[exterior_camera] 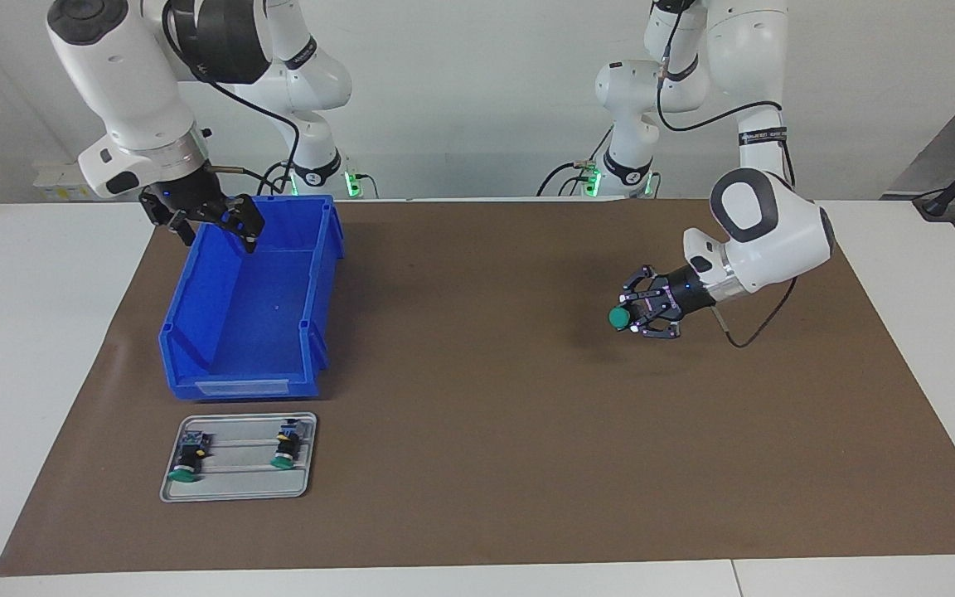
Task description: Place and press button with both arms
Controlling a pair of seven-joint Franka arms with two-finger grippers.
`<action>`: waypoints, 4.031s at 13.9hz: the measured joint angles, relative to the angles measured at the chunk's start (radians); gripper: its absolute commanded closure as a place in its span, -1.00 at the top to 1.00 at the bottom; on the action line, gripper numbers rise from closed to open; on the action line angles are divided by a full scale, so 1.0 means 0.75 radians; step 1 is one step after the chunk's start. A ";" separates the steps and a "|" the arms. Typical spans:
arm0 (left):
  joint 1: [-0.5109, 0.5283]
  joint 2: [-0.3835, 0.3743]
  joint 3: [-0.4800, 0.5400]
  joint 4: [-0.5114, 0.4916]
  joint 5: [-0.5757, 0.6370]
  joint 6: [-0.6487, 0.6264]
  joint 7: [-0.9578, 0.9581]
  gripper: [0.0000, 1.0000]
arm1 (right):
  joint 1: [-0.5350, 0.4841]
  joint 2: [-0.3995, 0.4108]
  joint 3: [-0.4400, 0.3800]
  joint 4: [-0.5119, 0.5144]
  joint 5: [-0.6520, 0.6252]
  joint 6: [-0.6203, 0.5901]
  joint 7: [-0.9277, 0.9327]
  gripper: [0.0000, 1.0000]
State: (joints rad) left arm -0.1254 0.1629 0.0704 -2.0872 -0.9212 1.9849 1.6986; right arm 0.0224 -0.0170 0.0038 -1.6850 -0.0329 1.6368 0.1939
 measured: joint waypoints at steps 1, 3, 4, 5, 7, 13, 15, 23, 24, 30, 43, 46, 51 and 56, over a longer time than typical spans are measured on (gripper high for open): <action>0.008 -0.019 0.000 -0.046 -0.057 0.009 0.055 -0.60 | 0.000 0.000 0.000 0.000 0.000 0.000 0.000 1.00; 0.009 -0.052 -0.002 -0.130 -0.173 0.054 0.142 -0.60 | 0.000 0.000 0.000 0.000 0.000 0.000 0.000 1.00; 0.008 -0.064 -0.006 -0.173 -0.249 0.068 0.204 -0.60 | 0.000 0.000 0.000 0.000 0.000 0.000 0.000 1.00; 0.008 -0.070 -0.008 -0.215 -0.325 0.077 0.278 -0.60 | 0.000 0.000 0.000 0.000 0.000 0.000 0.000 1.00; 0.007 -0.070 -0.010 -0.304 -0.484 0.085 0.457 -0.60 | 0.000 0.000 0.000 0.000 0.000 0.000 0.000 1.00; -0.006 -0.064 -0.025 -0.445 -0.772 0.086 0.732 -0.60 | 0.000 0.000 0.000 0.000 0.000 0.000 0.000 1.00; -0.031 -0.056 -0.028 -0.491 -0.876 0.084 0.828 -0.60 | 0.000 0.000 0.000 0.000 0.000 0.000 0.000 1.00; -0.054 -0.017 -0.023 -0.566 -0.989 -0.103 1.032 -0.60 | 0.000 0.000 0.000 0.000 0.000 0.000 0.000 1.00; -0.047 -0.017 -0.019 -0.579 -0.992 -0.139 1.060 -0.60 | 0.000 0.000 0.000 0.000 0.000 0.000 0.000 1.00; 0.067 0.152 -0.001 -0.623 -1.013 -0.452 1.391 -0.59 | 0.000 0.000 0.000 0.000 0.000 0.000 0.000 1.00; 0.084 0.216 -0.007 -0.561 -1.063 -0.526 1.390 -0.14 | 0.000 0.000 0.000 0.000 0.000 0.000 0.000 1.00; 0.084 0.218 -0.007 -0.566 -1.063 -0.525 1.395 0.22 | 0.000 0.000 0.000 0.000 0.000 0.000 0.000 1.00; 0.079 0.221 -0.007 -0.577 -1.060 -0.497 1.397 0.36 | 0.000 0.000 0.000 0.000 0.000 0.000 0.000 1.00; 0.055 0.224 -0.008 -0.595 -1.058 -0.478 1.400 0.44 | 0.000 0.000 0.000 0.000 0.000 0.000 0.000 1.00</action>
State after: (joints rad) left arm -0.0840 0.3306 0.0641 -2.5337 -1.7149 1.6261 2.7486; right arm 0.0224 -0.0171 0.0038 -1.6850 -0.0329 1.6368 0.1939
